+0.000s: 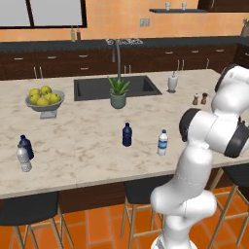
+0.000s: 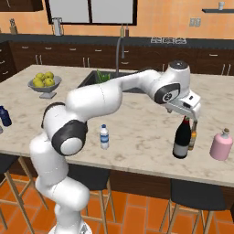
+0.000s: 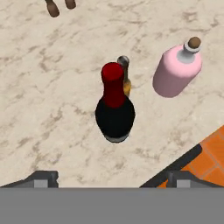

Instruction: Move the plastic bottles in the middle to the plastics group, and the glass bottles in the middle to the glass group.

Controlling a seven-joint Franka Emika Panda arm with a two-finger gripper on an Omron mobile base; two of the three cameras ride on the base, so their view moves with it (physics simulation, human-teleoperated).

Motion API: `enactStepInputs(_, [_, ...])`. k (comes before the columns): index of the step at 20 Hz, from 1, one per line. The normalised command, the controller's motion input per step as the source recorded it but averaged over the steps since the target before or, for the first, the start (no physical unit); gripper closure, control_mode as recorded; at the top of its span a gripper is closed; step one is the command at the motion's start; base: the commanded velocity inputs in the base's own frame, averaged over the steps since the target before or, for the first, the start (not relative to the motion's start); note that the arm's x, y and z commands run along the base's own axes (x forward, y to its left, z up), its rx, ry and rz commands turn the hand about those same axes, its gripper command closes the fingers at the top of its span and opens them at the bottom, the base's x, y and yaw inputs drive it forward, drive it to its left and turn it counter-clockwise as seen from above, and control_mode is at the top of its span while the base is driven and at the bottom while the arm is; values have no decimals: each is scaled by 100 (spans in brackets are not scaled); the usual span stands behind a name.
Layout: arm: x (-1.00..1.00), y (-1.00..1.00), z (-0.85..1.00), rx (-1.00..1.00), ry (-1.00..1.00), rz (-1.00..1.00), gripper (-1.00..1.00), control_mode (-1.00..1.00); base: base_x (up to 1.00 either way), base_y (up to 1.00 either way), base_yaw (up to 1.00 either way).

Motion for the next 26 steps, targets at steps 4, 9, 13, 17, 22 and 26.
enactStepInputs(4, [-33,100,-3,-4,-8,-1,-100,-100,0,0,0])
enactStepInputs(9, [-13,100,-4,-12,-1,0,-100,-100,0,0,0])
enactStepInputs(13, [-10,100,-11,-14,0,0,-100,-100,0,0,0])
enactStepInputs(17, [-10,98,-3,-6,-8,0,-100,-100,0,0,0])
enactStepInputs(22, [1,87,0,1,5,3,-100,-100,0,0,0])
enactStepInputs(26, [0,88,-7,0,0,9,-100,-100,0,0,0])
